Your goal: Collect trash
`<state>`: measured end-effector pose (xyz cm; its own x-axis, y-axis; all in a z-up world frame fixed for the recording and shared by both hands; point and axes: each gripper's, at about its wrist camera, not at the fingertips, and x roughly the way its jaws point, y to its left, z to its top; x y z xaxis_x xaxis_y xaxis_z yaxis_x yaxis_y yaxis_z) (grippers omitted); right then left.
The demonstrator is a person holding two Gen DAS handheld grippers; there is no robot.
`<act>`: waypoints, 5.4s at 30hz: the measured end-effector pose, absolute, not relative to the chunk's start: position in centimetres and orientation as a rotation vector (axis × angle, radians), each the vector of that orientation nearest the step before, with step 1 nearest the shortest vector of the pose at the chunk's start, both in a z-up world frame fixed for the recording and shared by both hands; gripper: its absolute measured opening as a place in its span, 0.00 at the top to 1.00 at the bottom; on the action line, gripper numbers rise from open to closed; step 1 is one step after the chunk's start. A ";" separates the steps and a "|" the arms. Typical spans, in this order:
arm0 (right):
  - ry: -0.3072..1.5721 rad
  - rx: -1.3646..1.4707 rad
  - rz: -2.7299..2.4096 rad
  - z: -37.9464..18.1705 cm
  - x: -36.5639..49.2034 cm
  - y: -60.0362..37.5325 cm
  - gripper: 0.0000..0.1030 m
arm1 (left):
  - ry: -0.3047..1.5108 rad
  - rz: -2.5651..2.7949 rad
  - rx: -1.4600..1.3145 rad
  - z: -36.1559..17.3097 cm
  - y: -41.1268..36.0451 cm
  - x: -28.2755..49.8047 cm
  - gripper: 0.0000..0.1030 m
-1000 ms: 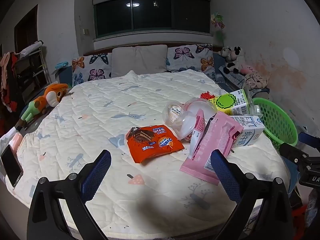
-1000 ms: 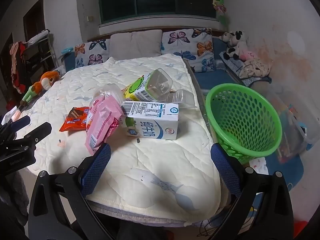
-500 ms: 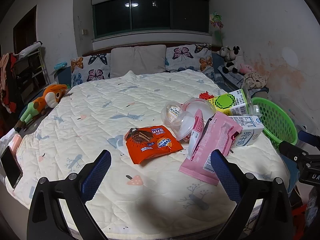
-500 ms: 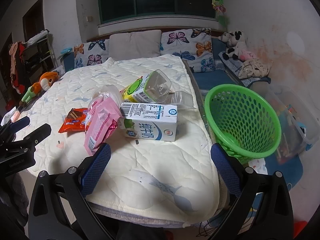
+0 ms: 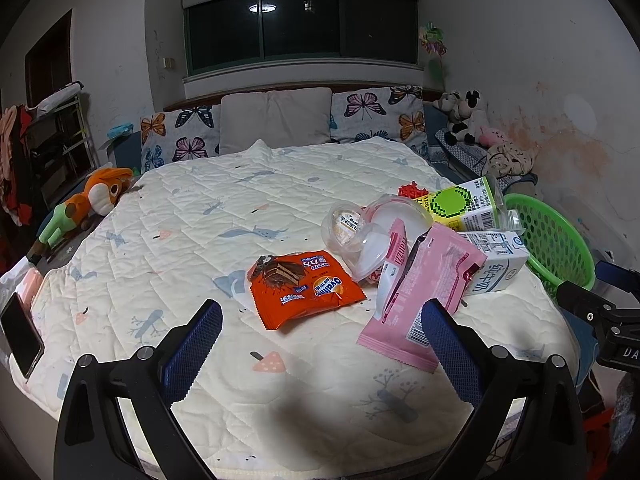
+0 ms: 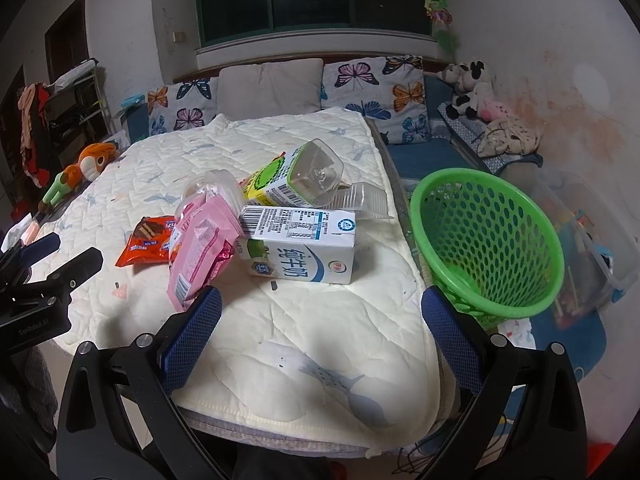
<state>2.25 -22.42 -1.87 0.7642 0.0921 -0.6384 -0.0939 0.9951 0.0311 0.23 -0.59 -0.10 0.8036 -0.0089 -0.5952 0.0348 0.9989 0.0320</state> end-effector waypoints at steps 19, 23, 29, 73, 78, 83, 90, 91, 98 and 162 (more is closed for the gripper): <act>0.701 0.000 0.105 -2.2 2.6 -22.4 0.04 | 0.644 -0.026 0.042 -0.3 -0.6 0.4 0.06; 0.701 -0.001 0.104 -2.3 2.6 -22.3 0.04 | 0.646 -0.026 0.042 -0.4 -0.6 0.5 0.06; 0.701 -0.001 0.105 -2.2 2.7 -22.4 0.04 | 0.648 -0.026 0.043 -0.5 -0.6 0.5 0.06; 0.717 -0.028 0.138 -1.5 7.3 -23.5 0.07 | 0.753 -0.333 0.069 -2.9 -3.7 4.7 0.06; 0.738 -0.018 0.175 -1.7 8.4 -24.0 0.08 | 0.778 -0.404 0.071 -3.6 -4.5 6.3 0.06; 0.750 -0.004 0.231 -1.3 9.7 -24.1 0.09 | 0.815 -0.444 0.066 -4.4 -5.0 7.9 0.06; 0.765 0.028 0.282 -0.8 12.5 -23.9 0.13 | 0.838 -0.494 0.033 -5.0 -5.0 8.8 0.22; 0.770 0.036 0.290 -0.8 12.9 -23.9 0.14 | 0.844 -0.499 0.029 -5.1 -4.9 9.0 0.25; 0.826 0.134 0.357 -1.2 16.0 -24.3 0.26 | 0.845 -0.535 0.016 -5.3 -5.1 9.0 0.39; 0.670 0.088 0.011 5.9 17.4 -37.8 0.53 | 0.708 -0.679 -0.030 2.6 -8.1 9.6 0.63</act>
<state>17.38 -37.78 5.91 0.7840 0.0387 -0.6195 0.0178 0.9962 0.0848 9.64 -8.13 2.59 0.5563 -0.5849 -0.5903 0.5653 0.7870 -0.2471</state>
